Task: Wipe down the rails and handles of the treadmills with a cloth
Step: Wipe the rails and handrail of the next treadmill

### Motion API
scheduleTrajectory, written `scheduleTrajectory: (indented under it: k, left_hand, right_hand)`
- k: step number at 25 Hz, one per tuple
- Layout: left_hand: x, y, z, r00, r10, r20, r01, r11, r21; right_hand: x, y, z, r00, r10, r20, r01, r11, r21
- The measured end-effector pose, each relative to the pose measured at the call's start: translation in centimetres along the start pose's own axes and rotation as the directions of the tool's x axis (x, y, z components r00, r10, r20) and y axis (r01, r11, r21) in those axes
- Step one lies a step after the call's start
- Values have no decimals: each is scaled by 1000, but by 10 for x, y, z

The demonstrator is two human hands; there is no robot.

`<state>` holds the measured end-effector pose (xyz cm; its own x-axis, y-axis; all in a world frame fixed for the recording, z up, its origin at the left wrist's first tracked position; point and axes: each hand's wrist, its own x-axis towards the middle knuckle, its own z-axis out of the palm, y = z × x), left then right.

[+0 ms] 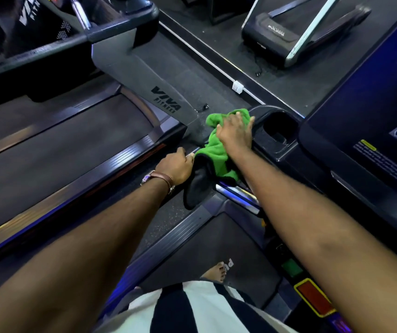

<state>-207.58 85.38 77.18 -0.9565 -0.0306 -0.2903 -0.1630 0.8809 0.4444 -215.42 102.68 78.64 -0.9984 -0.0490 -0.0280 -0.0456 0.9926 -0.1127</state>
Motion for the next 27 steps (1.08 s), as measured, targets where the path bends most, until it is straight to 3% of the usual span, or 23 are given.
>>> scheduleTrajectory:
  k: [3, 4, 6, 8, 10, 12, 15, 17, 20, 22, 24, 25, 27]
  left_hand:
    - [8, 18, 2, 998, -53, -16, 53, 998, 16]
    - [12, 23, 2, 997, -71, -23, 71, 997, 6]
    - [19, 28, 3, 996, -88, -27, 87, 996, -23]
    - [22, 26, 3, 992, -119, -44, 116, 991, -72]
    - [22, 23, 3, 978, -177, -113, 162, 978, -131]
    - [19, 21, 2, 960, -222, -169, 195, 967, -165]
    - [16, 23, 1, 950, -255, -182, 221, 958, -185]
    - [12, 25, 3, 951, -228, -208, 194, 966, -171]
    - [10, 28, 6, 941, -209, -266, 178, 974, -138]
    - [14, 29, 6, 930, -239, -280, 208, 969, -135]
    - [18, 29, 6, 925, -265, -272, 235, 962, -140]
    - [19, 29, 5, 926, -269, -265, 239, 961, -139]
    - [20, 28, 5, 934, -252, -252, 227, 966, -125]
  right_hand:
    - [-6, -2, 12, 913, -403, 70, 403, 915, 11]
    - [-4, 8, 7, 908, -417, 42, 417, 909, 6]
    - [19, 30, -5, 984, -176, 3, 176, 984, -40]
    - [38, 26, -20, 989, 12, 148, 8, 990, -139]
    - [43, -10, -26, 933, -78, 350, 147, 973, -175]
    - [35, -46, -22, 816, -209, 539, 290, 955, -68]
    - [34, -58, -28, 678, -373, 633, 423, 903, 79]
    - [51, -51, -35, 645, -341, 684, 312, 934, 172]
    - [77, -39, -31, 649, -167, 742, 119, 986, 117]
    - [87, -44, -27, 572, -80, 816, 27, 997, 79]
    - [86, -54, -20, 508, -73, 859, 33, 997, 65]
    - [74, -54, -19, 580, -161, 798, 115, 987, 116]
    - [38, -40, -11, 837, -371, 403, 352, 928, 122]
